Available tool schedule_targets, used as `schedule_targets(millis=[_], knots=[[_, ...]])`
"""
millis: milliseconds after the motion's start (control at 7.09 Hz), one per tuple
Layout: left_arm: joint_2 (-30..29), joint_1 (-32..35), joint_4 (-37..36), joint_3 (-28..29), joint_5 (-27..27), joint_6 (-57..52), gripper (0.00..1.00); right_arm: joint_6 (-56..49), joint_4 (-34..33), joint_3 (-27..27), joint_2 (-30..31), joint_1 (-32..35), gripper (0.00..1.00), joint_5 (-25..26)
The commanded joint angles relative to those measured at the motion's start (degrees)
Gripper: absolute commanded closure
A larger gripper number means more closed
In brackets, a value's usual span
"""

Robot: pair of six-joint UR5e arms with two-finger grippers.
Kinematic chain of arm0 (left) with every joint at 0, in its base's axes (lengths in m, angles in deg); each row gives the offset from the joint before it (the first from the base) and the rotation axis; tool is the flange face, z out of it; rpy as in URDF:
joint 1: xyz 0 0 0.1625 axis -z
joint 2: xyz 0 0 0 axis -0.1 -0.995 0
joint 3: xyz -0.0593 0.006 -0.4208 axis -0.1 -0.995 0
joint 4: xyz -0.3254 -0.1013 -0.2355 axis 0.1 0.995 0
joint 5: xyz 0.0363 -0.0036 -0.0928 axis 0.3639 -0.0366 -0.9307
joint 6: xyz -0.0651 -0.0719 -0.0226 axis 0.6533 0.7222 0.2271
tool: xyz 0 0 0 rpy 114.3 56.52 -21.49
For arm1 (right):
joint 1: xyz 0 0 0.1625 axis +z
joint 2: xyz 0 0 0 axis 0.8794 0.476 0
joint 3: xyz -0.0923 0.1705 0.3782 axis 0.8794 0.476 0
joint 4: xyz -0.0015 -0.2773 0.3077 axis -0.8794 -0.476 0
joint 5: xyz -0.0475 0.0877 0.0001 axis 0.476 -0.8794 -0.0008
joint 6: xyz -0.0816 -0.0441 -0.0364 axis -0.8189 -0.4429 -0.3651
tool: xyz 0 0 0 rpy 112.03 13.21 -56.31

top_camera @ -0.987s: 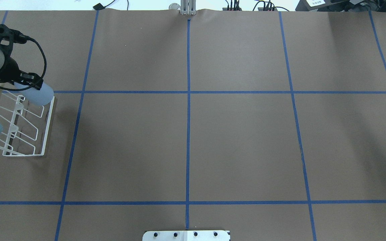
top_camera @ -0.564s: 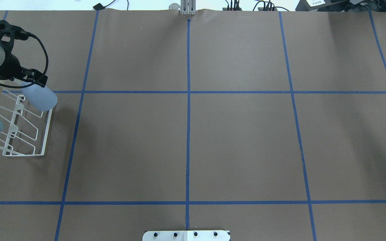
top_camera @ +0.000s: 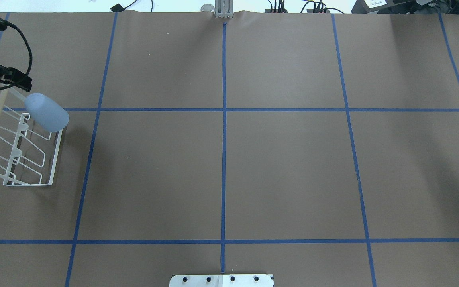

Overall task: Hang cup on cup holder
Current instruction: 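Open the left gripper and pull it away from the hung cup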

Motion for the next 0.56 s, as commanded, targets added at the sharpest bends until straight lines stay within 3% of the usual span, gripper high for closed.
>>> schedule_targets(millis=[0, 141, 423], knots=[[1.47, 11.91, -0.41, 7.29, -6.89, -17.79, 0.02, -5.12, -1.65, 0.52, 0.76, 5.84, 0.0, -2.27], [1.47, 17.71, -0.41, 11.95, -9.62, -24.23, 0.02, -10.71, -6.53, 0.26, 0.24, 9.35, 0.0, -4.38], [4.61, 20.58, -0.59, 14.89, -8.78, -26.39, 0.02, -16.37, -18.04, -0.45, -2.82, 14.2, 0.0, -4.49]])
